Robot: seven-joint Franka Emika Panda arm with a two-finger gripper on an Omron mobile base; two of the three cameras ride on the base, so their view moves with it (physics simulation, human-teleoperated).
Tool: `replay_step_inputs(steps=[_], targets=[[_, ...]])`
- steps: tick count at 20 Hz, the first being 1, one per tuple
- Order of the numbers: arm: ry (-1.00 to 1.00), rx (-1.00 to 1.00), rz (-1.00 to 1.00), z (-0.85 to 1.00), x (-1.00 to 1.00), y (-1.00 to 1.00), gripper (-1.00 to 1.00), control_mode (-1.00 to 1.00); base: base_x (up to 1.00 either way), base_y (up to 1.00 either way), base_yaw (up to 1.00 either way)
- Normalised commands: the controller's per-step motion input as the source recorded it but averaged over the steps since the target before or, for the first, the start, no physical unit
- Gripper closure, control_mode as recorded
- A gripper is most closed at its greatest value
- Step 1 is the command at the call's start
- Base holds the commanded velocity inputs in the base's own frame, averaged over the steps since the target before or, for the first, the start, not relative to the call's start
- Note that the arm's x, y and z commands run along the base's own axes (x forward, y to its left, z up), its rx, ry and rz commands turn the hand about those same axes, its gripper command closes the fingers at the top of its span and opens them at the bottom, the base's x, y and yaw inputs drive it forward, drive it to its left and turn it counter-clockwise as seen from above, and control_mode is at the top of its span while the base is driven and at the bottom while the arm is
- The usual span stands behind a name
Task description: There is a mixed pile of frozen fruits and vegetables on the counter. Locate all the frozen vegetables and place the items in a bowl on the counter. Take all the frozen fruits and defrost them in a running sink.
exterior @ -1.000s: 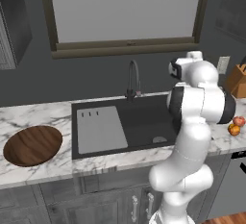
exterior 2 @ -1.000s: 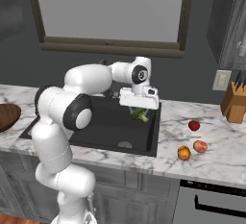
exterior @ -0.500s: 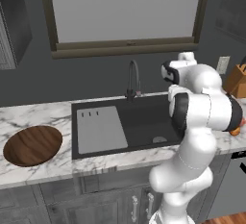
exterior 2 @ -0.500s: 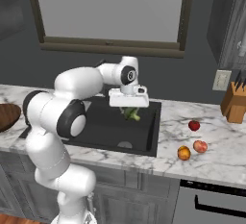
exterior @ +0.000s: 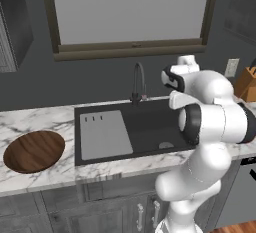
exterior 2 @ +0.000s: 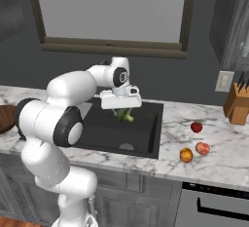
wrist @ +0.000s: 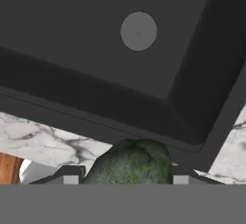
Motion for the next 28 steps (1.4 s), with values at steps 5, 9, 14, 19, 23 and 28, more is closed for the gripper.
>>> replay_step_inputs(steps=[5, 9, 14, 19, 23, 28], targets=[[-0.06, 0.06, 0.12, 0.00, -0.09, 0.31, 1.00, -1.00, 0.00, 0.00, 0.00], [-0.05, 0.08, 0.10, 0.00, -0.11, 0.29, 1.00, -1.00, 0.00, 0.00, 0.00], [-0.02, 0.05, 0.10, 0.03, -0.17, 0.33, 1.00, -1.00, 0.00, 0.00, 0.00], [-0.01, 0.01, 0.07, 0.02, -0.21, 0.43, 1.00, -1.00, 0.00, 0.00, 0.00], [-0.02, 0.00, 0.02, 0.05, -0.16, 0.47, 1.00, -1.00, 0.00, 0.00, 0.00], [-0.06, 0.02, 0.00, 0.11, -0.14, 0.51, 1.00, -1.00, 0.00, 0.00, 0.00]])
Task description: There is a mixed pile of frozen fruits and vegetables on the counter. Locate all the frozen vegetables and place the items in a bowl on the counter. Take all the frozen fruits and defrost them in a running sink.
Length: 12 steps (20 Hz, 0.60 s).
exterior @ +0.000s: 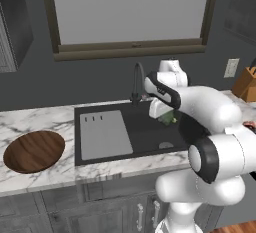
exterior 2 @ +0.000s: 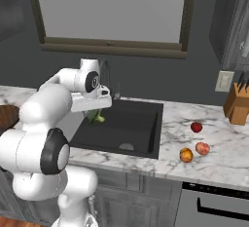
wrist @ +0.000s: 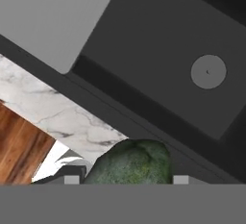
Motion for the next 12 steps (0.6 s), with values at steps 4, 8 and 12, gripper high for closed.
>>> replay_step_inputs(steps=[4, 8, 12], targets=[[-0.06, 0.02, 0.00, 0.03, -0.12, 0.52, 1.00, -1.00, 0.00, 0.00, 0.00], [-0.05, 0.02, 0.00, 0.01, -0.14, 0.53, 1.00, -1.00, 0.00, 0.00, 0.00], [-0.04, 0.03, 0.00, 0.08, -0.14, 0.53, 1.00, -1.00, 0.00, 0.00, 0.00]])
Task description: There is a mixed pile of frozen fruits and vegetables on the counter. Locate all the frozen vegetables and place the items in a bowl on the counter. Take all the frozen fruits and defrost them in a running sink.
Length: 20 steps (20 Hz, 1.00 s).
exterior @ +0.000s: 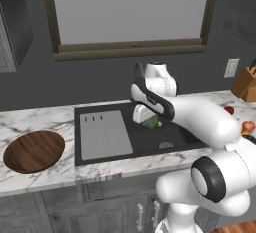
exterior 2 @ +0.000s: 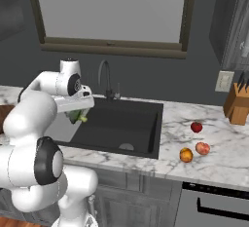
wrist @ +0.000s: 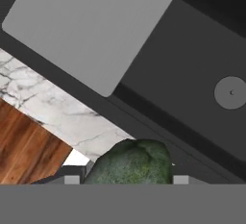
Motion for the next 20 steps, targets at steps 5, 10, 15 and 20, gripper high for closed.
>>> replay_step_inputs(steps=[5, 10, 15, 20], targets=[[-0.02, 0.04, 0.00, 0.16, -0.06, 0.50, 1.00, -1.00, 0.00, 0.00, 0.00], [-0.03, 0.06, -0.01, 0.16, -0.02, 0.45, 1.00, -1.00, 0.00, 0.00, 0.00], [-0.04, 0.07, -0.01, 0.06, 0.00, 0.51, 1.00, -1.00, 0.00, 0.00, 0.00], [0.00, 0.02, 0.00, 0.00, 0.00, 0.61, 1.00, -1.00, 0.00, 0.00, 0.00]])
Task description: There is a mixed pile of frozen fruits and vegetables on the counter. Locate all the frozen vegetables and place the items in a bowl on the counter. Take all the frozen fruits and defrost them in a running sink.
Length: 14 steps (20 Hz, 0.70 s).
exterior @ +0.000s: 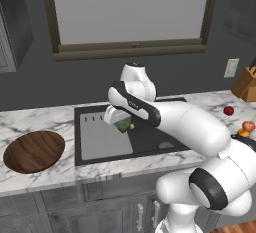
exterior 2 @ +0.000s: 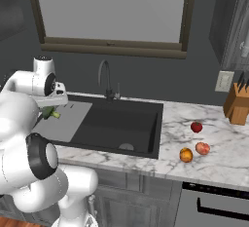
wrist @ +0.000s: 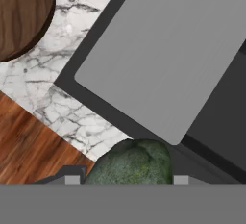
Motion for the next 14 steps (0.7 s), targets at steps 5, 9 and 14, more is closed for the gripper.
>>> replay_step_inputs(steps=[5, 9, 14], targets=[[0.02, 0.00, 0.01, 0.09, 0.02, 0.60, 1.00, -1.00, 0.00, 0.00, 0.00], [0.04, 0.01, 0.01, 0.16, 0.02, 0.52, 1.00, -1.00, 0.00, 0.00, 0.00], [0.01, 0.00, 0.00, -0.01, 0.03, 0.51, 1.00, -1.00, 0.00, 0.00, 0.00]])
